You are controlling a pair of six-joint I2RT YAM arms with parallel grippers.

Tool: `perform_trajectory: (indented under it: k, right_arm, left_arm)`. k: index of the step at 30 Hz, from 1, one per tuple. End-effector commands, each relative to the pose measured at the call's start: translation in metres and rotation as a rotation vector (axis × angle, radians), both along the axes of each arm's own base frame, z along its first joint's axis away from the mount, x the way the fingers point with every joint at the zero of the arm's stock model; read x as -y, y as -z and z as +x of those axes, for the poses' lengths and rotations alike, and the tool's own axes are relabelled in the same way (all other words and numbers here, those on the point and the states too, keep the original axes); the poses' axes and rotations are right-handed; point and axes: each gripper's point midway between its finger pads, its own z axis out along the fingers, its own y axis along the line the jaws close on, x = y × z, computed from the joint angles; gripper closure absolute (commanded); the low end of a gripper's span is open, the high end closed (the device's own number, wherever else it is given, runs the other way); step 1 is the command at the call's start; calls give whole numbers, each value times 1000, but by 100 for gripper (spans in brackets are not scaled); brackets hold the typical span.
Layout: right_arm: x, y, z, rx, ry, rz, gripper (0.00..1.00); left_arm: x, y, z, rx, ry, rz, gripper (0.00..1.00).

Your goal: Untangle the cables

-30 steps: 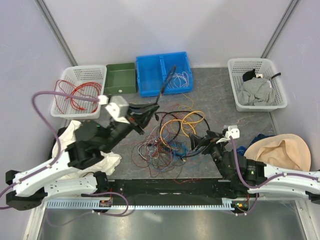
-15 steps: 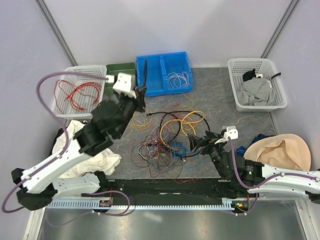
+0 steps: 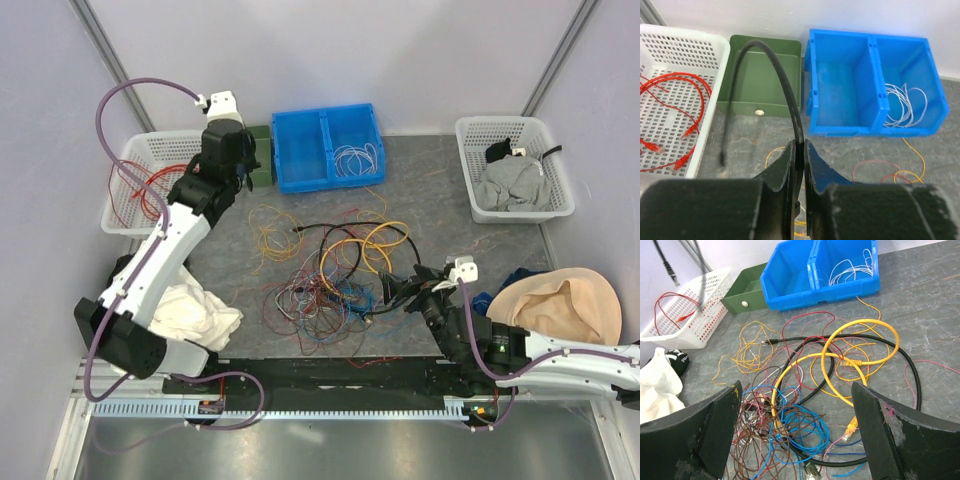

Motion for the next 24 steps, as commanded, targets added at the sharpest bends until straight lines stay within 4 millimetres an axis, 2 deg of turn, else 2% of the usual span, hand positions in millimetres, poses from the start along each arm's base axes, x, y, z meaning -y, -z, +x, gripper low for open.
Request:
perform_trajectory:
  k: [1, 4, 6, 7, 9, 10, 12, 14, 16, 17, 19, 20, 23, 24]
  right_arm:
    - [4, 0, 0, 17, 3, -6, 2]
    - [6, -1, 0, 22, 9, -12, 2]
    - [7, -1, 0, 25, 9, -16, 2]
    - [7, -1, 0, 25, 10, -19, 2]
    - [6, 3, 1, 23, 10, -33, 2]
    - [5, 5, 1, 20, 10, -39, 2]
    - [2, 8, 1, 15, 10, -51, 2]
    - [1, 13, 2, 12, 14, -77, 2]
    - [3, 15, 3, 12, 31, -89, 2]
    - [2, 16, 4, 11, 34, -101, 2]
    - [1, 17, 4, 10, 37, -104, 2]
    - [0, 20, 5, 7, 37, -115, 2]
    - [-2, 24, 6, 4, 44, -123, 2]
    - [-1, 25, 6, 3, 51, -123, 2]
  left_arm:
    - [2, -27, 35, 81, 27, -87, 98]
    - [-7, -28, 54, 98, 21, -83, 98]
    - [-16, -35, 67, 131, 13, -96, 98]
    - [-18, -31, 75, 128, 14, -99, 98]
    - [-23, -41, 87, 176, 17, -126, 98]
    - [-22, -38, 94, 180, 20, -127, 98]
    - [-20, -50, 104, 240, 48, -139, 98]
    - [-17, -48, 115, 251, 59, -131, 98]
    - [-15, -56, 123, 276, 69, -136, 98]
    - [-12, -46, 131, 261, 74, -137, 98]
    - [-9, -51, 141, 290, 97, -154, 98]
    - [-7, -40, 149, 276, 102, -161, 98]
    - [-4, -30, 163, 270, 104, -168, 98]
    - [-6, -13, 172, 240, 85, -162, 98]
